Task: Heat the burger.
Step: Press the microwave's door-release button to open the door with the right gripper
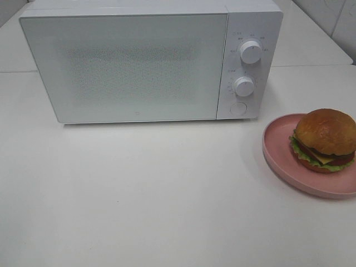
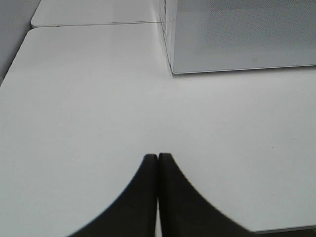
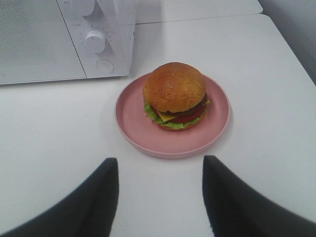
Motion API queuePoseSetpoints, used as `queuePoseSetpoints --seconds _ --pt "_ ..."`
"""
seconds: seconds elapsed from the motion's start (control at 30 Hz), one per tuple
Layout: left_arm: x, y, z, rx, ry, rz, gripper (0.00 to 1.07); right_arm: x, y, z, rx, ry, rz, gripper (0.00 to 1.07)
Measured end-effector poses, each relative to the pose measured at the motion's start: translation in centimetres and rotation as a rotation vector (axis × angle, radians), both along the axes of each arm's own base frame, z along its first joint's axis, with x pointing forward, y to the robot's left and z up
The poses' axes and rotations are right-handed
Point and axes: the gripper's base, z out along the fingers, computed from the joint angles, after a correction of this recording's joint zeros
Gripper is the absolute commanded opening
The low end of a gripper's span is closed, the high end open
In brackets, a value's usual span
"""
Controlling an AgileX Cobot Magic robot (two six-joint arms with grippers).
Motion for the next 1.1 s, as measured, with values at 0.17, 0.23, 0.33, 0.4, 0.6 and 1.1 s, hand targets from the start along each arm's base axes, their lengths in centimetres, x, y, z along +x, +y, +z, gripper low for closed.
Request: queuePoseSetpoints --seconds 0.17,0.23,0.33,0.4,0.6,1.1 --pt "0.0 0.0 0.0 0.0 0.0 0.0 0.0 0.0 0.0 0.0 0.0 0.0 0.0 0.51" --pt "0.0 0.0 0.0 0.0 0.0 0.0 0.0 0.0 0.0 0.0 0.0 0.0 0.0 0.51" --pt "0.0 0.0 0.0 0.0 0.0 0.0 0.0 0.0 0.0 0.0 0.0 0.0 0.0 0.51" --pt "0.0 0.0 0.0 0.0 0.0 0.0 0.0 0.0 0.0 0.0 0.0 0.0 0.0 0.51" --pt "0.0 0.0 0.0 0.0 0.0 0.0 0.0 0.0 0.0 0.0 0.0 0.0 0.0 0.51" --pt "0.0 0.0 0.0 0.0 0.0 0.0 0.0 0.0 0.0 0.0 0.0 0.0 0.0 0.51"
